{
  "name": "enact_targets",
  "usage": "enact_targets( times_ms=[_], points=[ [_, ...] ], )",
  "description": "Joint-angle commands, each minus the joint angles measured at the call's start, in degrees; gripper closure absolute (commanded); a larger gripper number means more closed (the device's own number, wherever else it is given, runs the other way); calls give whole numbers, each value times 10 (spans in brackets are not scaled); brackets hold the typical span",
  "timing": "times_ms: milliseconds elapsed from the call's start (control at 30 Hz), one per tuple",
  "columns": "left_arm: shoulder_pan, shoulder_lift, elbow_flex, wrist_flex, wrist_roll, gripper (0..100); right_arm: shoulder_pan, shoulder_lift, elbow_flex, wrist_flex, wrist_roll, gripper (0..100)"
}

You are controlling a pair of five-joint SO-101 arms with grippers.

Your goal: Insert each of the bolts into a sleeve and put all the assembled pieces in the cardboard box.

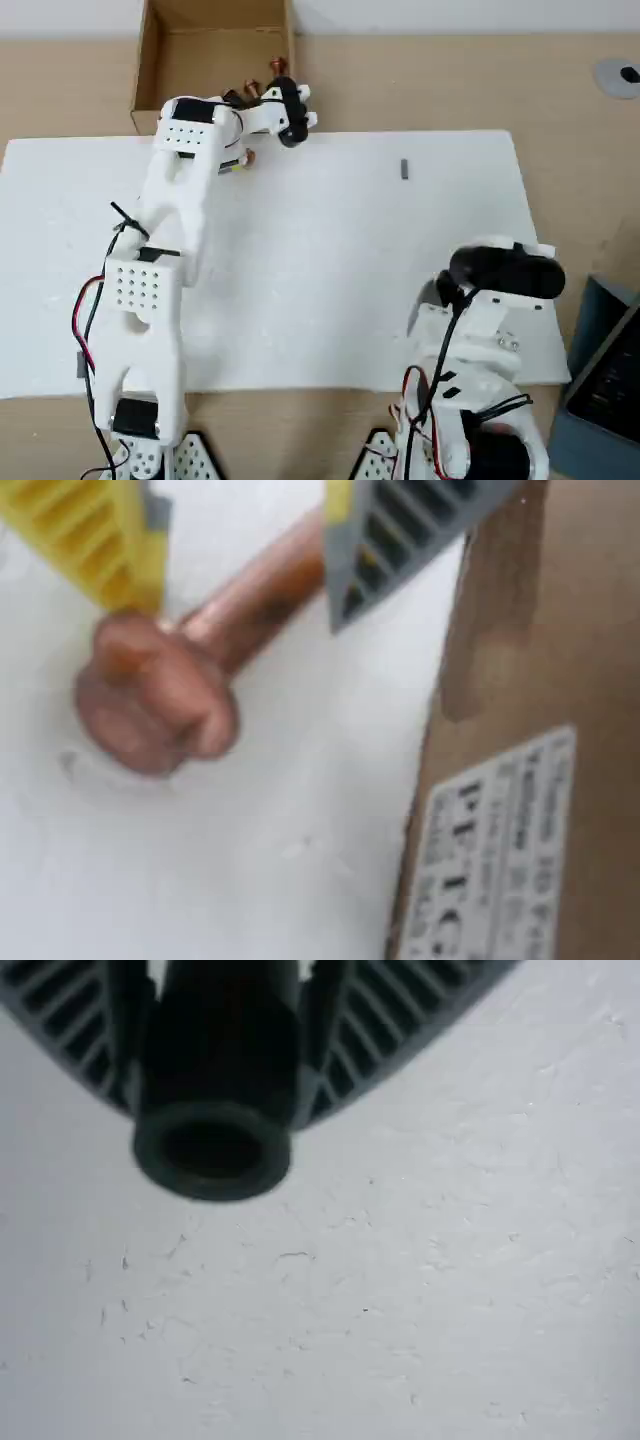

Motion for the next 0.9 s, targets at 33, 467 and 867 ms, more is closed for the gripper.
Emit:
enact_targets(
  times_ms=[33,467,867],
  points=[
    [8,11,-18,-3,-20,878,-7,-4,0,-15,-4,989],
    [6,27,-18,4,-25,984,-7,-6,0,-15,-4,989],
    [6,25,-95,134,-25,994,-7,-7,0,-15,-4,989]
  ],
)
